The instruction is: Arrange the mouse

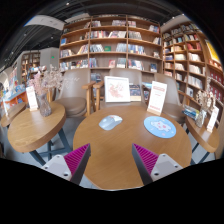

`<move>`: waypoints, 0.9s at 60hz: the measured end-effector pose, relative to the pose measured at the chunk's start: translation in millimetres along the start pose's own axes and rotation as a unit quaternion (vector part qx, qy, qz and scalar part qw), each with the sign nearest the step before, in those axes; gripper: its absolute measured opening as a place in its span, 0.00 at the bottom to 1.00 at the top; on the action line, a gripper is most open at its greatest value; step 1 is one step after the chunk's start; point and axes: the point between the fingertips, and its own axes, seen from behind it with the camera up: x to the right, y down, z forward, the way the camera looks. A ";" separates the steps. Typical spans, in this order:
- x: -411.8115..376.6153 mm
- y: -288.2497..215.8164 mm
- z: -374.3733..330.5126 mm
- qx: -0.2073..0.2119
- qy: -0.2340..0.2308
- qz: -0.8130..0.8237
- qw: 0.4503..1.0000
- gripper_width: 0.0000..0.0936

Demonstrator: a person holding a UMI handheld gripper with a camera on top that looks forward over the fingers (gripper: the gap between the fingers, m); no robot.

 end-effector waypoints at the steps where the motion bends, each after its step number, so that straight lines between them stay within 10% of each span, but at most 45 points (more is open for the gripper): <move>1: -0.9 0.0 4.0 0.000 -0.001 -0.001 1.000 0.91; 54: -38.1 -6.4 178.0 -0.048 0.016 0.009 0.999 0.91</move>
